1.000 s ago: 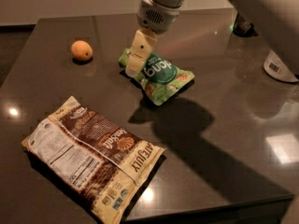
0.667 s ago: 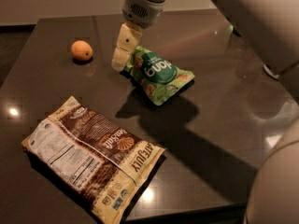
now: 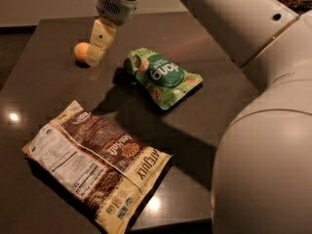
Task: Move orange near green rice chip bag
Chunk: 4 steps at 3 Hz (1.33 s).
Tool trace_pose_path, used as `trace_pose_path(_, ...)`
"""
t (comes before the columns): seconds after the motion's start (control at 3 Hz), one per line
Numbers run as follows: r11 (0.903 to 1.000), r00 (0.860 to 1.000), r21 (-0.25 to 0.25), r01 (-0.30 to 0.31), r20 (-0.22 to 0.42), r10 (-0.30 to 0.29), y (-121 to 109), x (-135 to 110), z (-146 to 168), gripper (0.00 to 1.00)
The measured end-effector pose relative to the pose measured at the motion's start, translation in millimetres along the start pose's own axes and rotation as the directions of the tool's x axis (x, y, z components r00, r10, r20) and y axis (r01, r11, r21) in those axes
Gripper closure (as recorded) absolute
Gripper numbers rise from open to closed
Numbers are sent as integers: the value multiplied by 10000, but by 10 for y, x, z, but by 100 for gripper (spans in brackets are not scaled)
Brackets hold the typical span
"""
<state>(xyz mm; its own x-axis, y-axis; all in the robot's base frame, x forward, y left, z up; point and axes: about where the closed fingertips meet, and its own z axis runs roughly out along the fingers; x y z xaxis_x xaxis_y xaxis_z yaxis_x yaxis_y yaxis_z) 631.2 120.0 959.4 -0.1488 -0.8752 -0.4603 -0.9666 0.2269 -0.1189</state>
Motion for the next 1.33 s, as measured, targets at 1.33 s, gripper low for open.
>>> trace_pose_path(1.33,9587,9781,1942,-2079,472,2026,-451,-132,363,0)
